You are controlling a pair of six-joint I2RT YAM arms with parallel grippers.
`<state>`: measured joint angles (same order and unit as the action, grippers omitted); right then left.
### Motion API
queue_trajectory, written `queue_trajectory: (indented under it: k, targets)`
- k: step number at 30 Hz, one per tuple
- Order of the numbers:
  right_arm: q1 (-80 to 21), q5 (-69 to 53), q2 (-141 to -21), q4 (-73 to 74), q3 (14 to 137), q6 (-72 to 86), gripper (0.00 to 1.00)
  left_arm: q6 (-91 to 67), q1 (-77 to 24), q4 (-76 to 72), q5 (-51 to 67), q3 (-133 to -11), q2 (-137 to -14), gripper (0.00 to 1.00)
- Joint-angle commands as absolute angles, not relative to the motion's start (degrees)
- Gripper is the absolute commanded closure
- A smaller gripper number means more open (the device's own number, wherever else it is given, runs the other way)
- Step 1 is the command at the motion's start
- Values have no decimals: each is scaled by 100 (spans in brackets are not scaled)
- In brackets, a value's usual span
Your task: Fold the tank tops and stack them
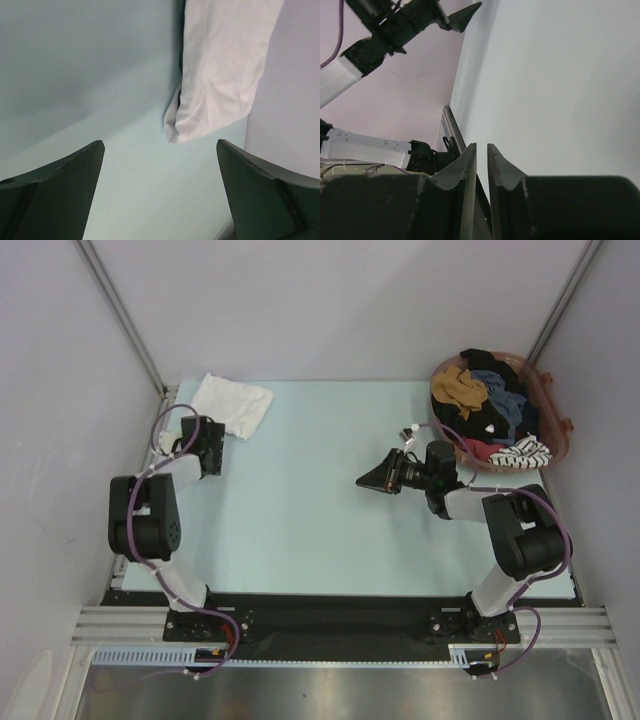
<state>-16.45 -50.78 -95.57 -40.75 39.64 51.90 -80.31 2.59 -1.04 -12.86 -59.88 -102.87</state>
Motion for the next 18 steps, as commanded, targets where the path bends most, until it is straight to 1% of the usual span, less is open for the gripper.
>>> queue_trajectory:
  k: [1, 2, 3, 4, 5, 6, 7, 8, 9, 10, 12, 13, 14, 16, 17, 18]
  targets:
    - [-1600, -4765, -8984, -3623, 4016, 4459, 80, -6410, 378, 26, -336, -5521, -9388, 0]
    - [-1591, -4668, -8843, -3082, 4078, 4291, 79, -6146, 378, -174, 127, -5415, -9187, 0]
    - [-1591, -4449, -8703, -2806, 4148, 4098, 79, -5630, 369, -324, 375, -5118, -8819, 0]
    - [-1591, -4334, -8388, -2525, 4209, 3817, 79, -5434, 360, -430, 639, -4967, -8589, 0]
    - [-1582, -4203, -8211, -1948, 4367, 3632, 77, -5275, 326, -335, 877, -4853, -8369, 0]
    - [-1582, -3836, -8035, -1655, 4438, 3482, 74, -4908, 256, -343, 940, -4591, -7871, 0]
    - [-1591, -3641, -7642, -1078, 4517, 3185, 72, -4704, 46, -82, 871, -4501, -7614, 0]
    - [-1582, -3421, -7455, -829, 4631, 3060, 69, -4537, -121, 225, 487, -4448, -7376, 0]
    - [-1573, -2949, -7227, -583, 4675, 2954, 68, -4196, -262, 420, 336, -4369, -6878, 0]
    - [-1565, -2736, -6868, -102, 4728, 2831, 67, -4053, -533, 665, 212, -4307, -6656, 0]
    - [-1547, -2183, -6471, 350, 4798, 2550, 58, -3781, -781, 852, 53, -4141, -6190, 0]
    - [-1538, -2032, -6295, 673, 4799, 2479, 51, -3684, -887, 922, 35, -4079, -5752, 0]
    - [-1529, -1708, -5910, 807, 4790, 2365, 37, -3526, -1079, 932, 44, -4009, -5565, 0]
    - [-1529, -1347, -5548, 1158, 4694, 2294, 23, -3419, -1151, 923, 166, -3815, -5101, 0]
    - [-1521, -1092, -5233, 1282, 4650, 2294, 7, -3367, -1151, 888, 237, -3736, -4985, 0]
    - [-1521, -437, -5064, 1379, 4580, 2303, 0, -3279, -1151, 879, 281, -3622, -4888, 0]
